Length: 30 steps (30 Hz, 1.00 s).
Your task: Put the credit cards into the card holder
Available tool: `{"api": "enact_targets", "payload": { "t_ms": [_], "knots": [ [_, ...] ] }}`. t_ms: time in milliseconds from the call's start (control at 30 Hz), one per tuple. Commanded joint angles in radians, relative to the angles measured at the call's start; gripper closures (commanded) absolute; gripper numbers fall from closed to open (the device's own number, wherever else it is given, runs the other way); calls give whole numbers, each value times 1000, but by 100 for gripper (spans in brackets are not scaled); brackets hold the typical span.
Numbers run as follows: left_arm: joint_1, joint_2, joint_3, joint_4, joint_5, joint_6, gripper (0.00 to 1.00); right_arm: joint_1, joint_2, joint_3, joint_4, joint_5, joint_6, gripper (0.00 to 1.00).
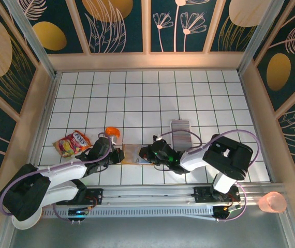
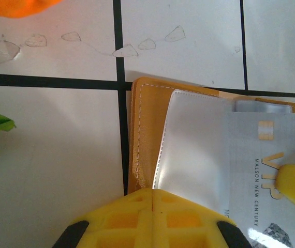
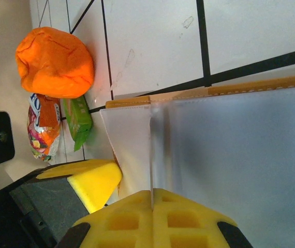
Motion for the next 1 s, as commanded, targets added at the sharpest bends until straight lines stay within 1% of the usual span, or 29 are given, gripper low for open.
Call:
{"api": "enact_targets", "payload": {
  "t_ms": [0,100,167,233,333,433,533,667,767,833,967],
  "knots": [
    [1,20,-16,-91,-39,15,100,-2,35,-3,140,-27,-4,100],
    [2,15,2,-127,-52,22,100,-3,48,0,136,-29,-6,100],
    [1,8,9,-135,-48,27,93,-2,50,1,116,-23,-7,100],
    [2,-2,16,-141,-47,27,83,-3,47,1,79,-11,-8,100],
    [1,-22,33,-167,-54,32,74,-2,55,16,-1,-3,-8,100],
    [2,-47,45,-188,-67,38,68,-2,63,27,-49,1,-12,100],
    [2,-59,55,-216,-94,45,68,-2,59,38,-101,12,-21,100],
    [2,-51,54,-217,-93,43,70,-1,63,32,-70,9,-22,100],
    [0,-41,71,-252,-121,53,77,-1,76,30,-31,-4,-23,100],
    [1,-35,72,-255,-137,51,85,0,84,27,-16,-9,-20,100],
    [0,-5,73,-250,-130,57,88,1,85,17,7,-9,-15,100]
  ]
}}
